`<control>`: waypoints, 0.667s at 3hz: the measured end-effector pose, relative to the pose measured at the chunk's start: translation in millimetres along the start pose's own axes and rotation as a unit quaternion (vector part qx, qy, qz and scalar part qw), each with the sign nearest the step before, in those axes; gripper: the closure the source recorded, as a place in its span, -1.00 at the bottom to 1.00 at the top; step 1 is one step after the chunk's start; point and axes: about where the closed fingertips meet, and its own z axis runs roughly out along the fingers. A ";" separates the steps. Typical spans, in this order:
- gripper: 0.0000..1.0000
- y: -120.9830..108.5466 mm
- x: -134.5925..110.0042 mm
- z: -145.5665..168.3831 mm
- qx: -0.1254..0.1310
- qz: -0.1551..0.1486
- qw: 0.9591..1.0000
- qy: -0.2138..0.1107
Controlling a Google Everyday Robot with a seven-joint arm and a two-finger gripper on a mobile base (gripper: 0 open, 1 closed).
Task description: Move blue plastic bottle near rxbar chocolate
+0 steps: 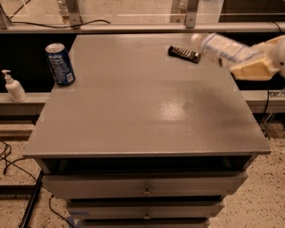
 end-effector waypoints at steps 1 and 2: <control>1.00 -53.3 -7.2 15.7 0.025 0.001 1.000 -0.005; 1.00 -94.9 5.9 47.0 0.046 0.007 0.999 0.005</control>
Offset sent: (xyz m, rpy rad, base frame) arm 0.1447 -0.0918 -0.0284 -0.0493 -0.0471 -0.1491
